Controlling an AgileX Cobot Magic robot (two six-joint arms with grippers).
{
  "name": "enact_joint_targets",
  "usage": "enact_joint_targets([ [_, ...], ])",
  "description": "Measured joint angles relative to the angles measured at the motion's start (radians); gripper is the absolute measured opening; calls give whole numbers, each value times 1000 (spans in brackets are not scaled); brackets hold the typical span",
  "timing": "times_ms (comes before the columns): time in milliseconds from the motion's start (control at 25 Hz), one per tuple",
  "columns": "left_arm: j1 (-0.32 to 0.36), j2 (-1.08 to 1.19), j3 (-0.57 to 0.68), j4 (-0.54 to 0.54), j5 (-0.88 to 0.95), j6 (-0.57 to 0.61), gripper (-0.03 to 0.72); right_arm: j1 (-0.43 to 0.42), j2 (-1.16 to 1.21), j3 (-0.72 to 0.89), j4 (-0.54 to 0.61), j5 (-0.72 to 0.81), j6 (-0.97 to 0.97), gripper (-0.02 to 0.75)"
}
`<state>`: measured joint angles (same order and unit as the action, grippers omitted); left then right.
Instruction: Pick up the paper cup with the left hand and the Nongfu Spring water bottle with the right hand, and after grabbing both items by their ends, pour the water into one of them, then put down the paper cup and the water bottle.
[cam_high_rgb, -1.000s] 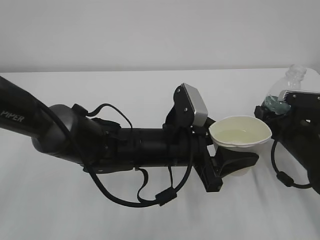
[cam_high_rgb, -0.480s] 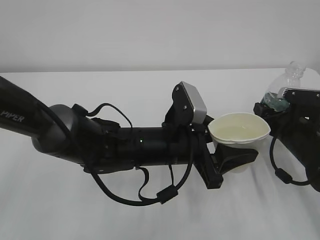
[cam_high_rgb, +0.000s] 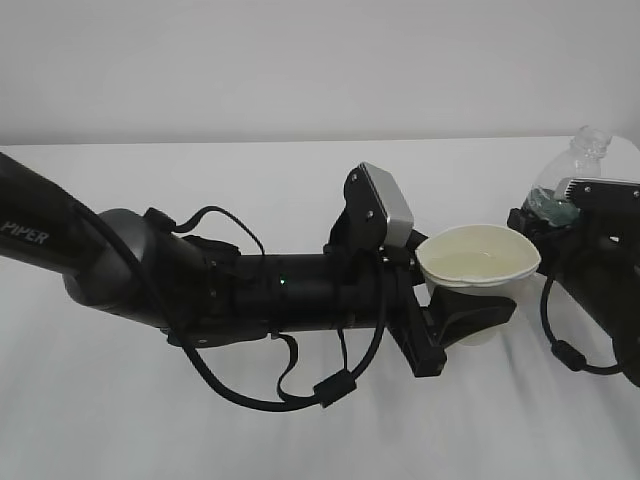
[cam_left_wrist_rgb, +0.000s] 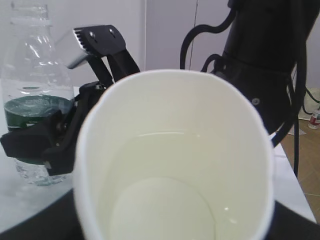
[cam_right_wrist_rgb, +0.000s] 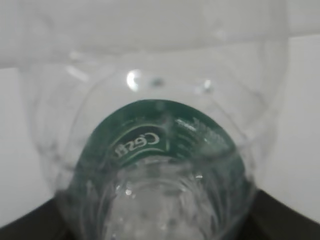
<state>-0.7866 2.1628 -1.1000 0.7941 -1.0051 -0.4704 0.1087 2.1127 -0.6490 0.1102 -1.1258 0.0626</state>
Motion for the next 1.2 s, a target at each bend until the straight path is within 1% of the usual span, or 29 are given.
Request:
enact_joint_targets([
  [720,0,0,0,-2,0,0,424,0,0,12,-2,0,0,440],
  [1040,0,0,0,-2,0,0,424,0,0,12,-2,0,0,480],
  [1200,0,0,0,-2,0,0,424,0,0,12,-2,0,0,523],
])
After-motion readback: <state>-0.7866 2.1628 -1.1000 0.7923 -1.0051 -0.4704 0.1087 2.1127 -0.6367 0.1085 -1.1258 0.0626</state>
